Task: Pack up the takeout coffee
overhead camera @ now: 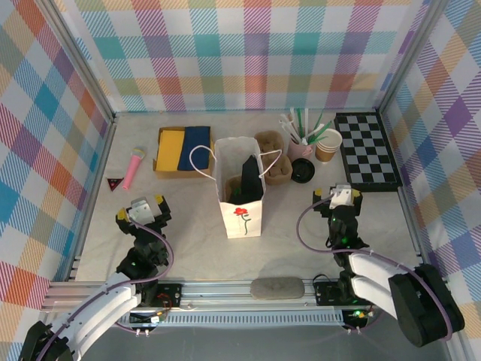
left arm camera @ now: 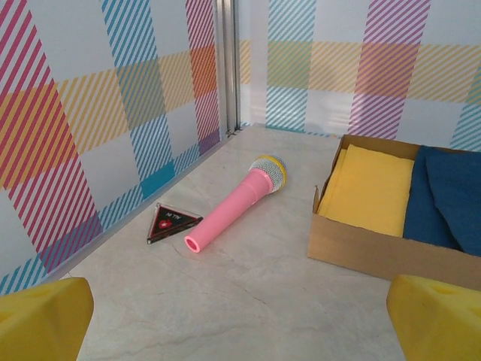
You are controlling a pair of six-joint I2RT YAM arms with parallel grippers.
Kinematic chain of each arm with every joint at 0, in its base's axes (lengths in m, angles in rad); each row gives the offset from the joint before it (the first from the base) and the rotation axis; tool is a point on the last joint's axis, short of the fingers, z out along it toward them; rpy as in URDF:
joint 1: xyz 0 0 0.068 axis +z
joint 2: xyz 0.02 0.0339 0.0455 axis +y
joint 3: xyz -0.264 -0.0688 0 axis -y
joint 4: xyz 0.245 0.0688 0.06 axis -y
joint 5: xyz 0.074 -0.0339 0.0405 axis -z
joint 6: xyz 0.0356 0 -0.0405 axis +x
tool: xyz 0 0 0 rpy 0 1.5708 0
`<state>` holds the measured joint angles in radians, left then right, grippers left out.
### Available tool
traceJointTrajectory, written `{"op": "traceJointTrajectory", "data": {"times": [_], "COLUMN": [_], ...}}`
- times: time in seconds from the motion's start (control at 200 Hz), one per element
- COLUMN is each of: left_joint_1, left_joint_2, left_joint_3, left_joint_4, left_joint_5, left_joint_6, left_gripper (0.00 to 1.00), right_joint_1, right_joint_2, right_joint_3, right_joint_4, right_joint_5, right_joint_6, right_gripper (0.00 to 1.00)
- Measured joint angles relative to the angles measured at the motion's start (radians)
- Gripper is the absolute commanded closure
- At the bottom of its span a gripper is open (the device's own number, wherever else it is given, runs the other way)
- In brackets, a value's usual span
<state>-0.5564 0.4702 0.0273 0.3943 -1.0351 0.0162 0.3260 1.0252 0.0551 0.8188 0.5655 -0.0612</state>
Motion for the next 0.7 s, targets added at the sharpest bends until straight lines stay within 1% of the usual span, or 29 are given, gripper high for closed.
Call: {"op": "traceJointTrajectory", "data": {"times": [0.27, 0.495, 0.7], "left_joint_1": [0.037, 0.043, 0.061], "left_joint_2": [0.025, 0.069, 0.105], "left_joint_3": [-0.012, -0.013, -0.018], "left_joint_4": [0.036, 0.077, 0.124], "left_joint_5": [0.037, 0.055, 0.073], "left_joint_6": [0.0, 0.0, -0.001], "left_gripper": [0.0, 0.0, 0.0], "right_joint_1": [0.0, 0.0, 0.0], "right_joint_2": [0.112, 0.214, 0.275], "right_joint_3": [0.024, 0.053, 0.053], "right_joint_4": [0.09, 0.183, 0.272], "right_joint_5": [-0.023, -0.037, -0.052], "right_joint_6": [-0.008, -0.035, -0.061], "right_gripper": [0.01, 0.01, 0.01]}}
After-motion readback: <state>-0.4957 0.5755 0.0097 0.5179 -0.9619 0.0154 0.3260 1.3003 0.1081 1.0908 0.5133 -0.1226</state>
